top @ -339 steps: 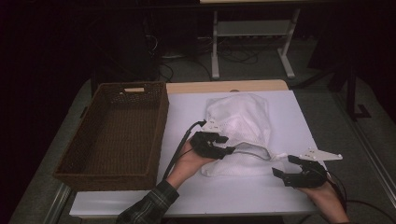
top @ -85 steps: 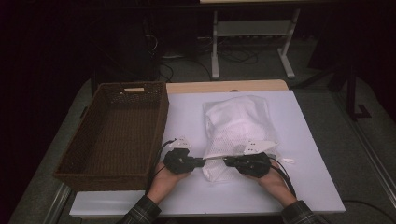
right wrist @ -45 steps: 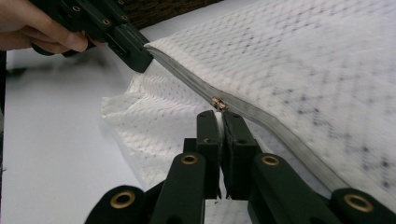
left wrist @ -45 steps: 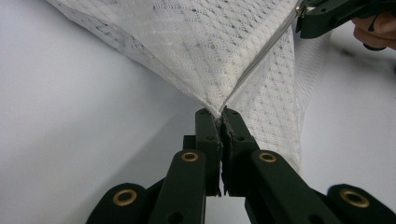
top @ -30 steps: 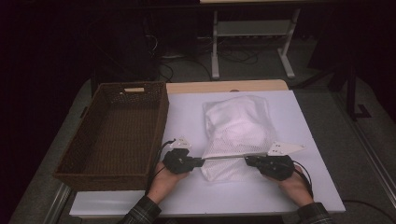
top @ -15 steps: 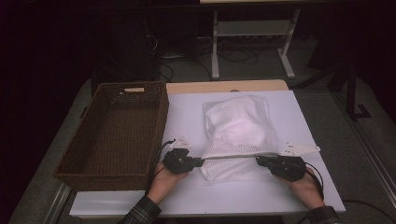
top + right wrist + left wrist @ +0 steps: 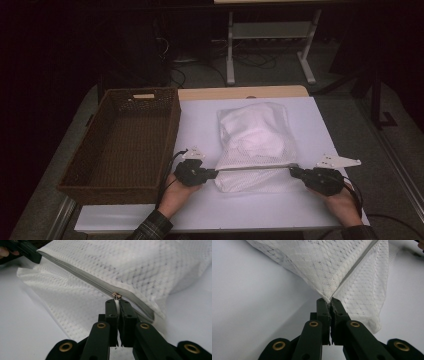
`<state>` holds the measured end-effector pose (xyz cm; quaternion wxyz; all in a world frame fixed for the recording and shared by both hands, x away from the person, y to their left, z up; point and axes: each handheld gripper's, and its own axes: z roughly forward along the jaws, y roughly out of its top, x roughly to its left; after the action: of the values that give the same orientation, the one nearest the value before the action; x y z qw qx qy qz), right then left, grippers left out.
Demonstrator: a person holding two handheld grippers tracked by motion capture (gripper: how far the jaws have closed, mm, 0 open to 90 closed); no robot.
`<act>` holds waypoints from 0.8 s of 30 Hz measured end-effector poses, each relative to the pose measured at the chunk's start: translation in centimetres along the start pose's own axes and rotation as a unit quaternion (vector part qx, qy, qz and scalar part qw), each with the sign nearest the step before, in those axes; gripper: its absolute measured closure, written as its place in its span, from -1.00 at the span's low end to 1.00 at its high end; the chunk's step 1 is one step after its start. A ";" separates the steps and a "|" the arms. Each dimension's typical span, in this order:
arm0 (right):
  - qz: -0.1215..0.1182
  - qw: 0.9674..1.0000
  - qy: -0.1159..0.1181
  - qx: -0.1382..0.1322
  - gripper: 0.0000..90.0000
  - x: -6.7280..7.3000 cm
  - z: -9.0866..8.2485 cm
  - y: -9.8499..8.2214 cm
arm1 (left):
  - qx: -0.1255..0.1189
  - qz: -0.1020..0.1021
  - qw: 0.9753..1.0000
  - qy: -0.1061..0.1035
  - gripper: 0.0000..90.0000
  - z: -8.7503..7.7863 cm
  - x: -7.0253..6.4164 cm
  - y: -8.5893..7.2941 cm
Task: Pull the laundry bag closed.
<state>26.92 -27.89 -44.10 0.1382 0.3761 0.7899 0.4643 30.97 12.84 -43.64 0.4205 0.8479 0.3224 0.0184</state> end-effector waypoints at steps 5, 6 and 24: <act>0.007 1.000 -0.014 0.005 0.91 -0.9 -0.6 -0.6 | 0.000 -0.001 1.000 0.000 0.93 0.0 0.0 0.0; 0.006 1.000 -0.018 0.006 0.91 -1.1 -0.7 -0.7 | 0.000 -0.001 1.000 0.000 0.93 0.0 0.0 0.0; 0.008 1.000 -0.018 -0.001 0.05 -1.5 -1.1 -0.9 | -0.030 0.020 0.999 -0.002 0.08 -0.2 -0.6 0.2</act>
<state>26.88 -29.92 -44.48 0.1488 0.3907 0.7837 0.4594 30.56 12.57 -43.17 0.4455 0.8414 0.3038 0.0351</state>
